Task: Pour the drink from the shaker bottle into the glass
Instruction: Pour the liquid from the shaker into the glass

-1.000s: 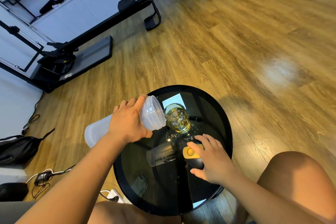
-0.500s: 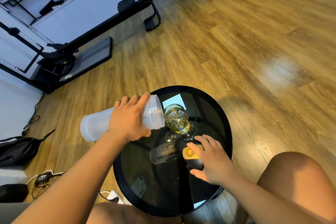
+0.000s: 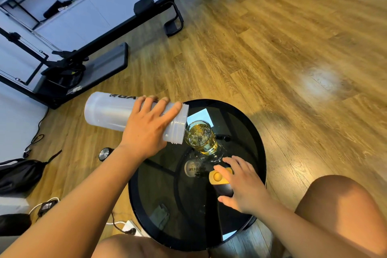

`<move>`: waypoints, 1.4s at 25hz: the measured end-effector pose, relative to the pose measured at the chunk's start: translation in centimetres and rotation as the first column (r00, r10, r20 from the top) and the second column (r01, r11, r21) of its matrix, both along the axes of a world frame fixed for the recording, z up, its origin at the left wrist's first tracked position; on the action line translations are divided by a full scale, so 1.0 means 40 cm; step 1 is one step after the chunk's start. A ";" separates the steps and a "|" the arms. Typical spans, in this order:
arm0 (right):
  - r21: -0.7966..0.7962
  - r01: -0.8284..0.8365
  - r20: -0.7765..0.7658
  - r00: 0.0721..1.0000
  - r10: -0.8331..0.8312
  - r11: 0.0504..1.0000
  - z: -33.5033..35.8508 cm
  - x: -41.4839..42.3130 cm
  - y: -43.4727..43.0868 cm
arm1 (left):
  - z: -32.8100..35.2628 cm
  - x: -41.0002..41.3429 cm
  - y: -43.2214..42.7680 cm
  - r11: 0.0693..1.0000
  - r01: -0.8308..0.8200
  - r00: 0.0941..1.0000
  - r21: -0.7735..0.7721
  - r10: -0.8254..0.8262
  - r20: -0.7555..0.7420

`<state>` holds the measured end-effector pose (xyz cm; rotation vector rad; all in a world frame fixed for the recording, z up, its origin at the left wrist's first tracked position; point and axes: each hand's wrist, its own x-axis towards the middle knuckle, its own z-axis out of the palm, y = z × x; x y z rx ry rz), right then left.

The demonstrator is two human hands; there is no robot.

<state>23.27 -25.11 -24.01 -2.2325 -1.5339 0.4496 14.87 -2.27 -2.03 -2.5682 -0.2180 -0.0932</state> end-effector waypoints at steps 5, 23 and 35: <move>0.002 -0.001 -0.004 1.000 0.001 1.000 0.000 -0.001 0.001 | 0.012 0.003 0.013 0.994 0.104 0.994 0.027 -0.105 0.032; 0.020 0.011 -0.024 1.000 -0.010 1.000 -0.005 -0.002 0.002 | -0.005 -0.008 0.013 0.959 -0.053 0.978 -0.277 0.107 0.181; 0.004 0.025 -0.042 0.999 -0.025 1.000 -0.005 -0.007 0.000 | -0.090 -0.060 0.008 0.746 -0.035 0.913 -0.665 0.294 0.281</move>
